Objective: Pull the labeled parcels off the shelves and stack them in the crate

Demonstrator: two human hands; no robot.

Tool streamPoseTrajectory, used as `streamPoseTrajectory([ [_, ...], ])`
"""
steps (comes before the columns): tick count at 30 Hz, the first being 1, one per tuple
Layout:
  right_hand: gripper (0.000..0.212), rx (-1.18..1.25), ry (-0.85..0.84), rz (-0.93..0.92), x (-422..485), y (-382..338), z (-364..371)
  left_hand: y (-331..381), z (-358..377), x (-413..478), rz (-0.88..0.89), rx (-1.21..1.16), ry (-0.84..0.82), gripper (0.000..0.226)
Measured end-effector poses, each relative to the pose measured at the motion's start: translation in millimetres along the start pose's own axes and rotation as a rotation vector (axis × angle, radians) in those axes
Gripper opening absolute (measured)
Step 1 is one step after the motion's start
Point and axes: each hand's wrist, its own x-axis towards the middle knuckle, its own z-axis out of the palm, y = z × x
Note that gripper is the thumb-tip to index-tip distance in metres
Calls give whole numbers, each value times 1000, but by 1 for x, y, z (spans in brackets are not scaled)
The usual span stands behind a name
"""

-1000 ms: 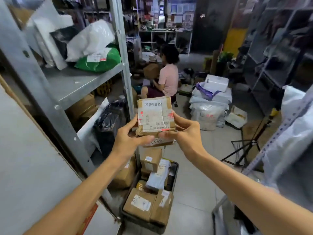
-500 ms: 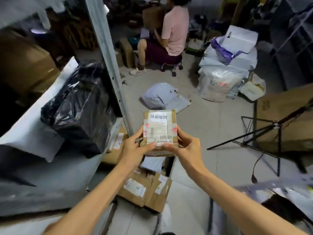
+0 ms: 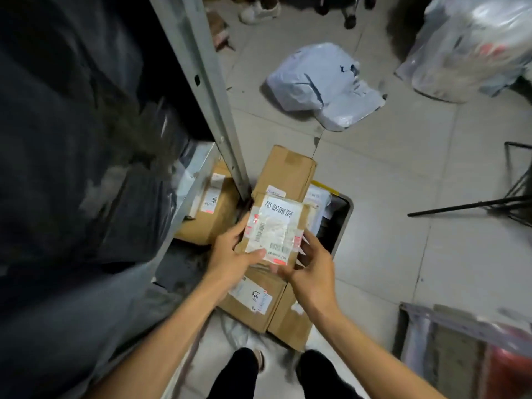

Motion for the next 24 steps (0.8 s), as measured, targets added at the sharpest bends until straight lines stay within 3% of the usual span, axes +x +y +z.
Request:
streamPoseTrajectory([
  [19, 82, -104, -37, 83, 140, 164, 97, -154, -21, 148, -127, 120, 68, 80],
  [24, 81, -71, -15, 119, 164, 186, 101, -173, -13, 178, -125, 146, -7, 82],
])
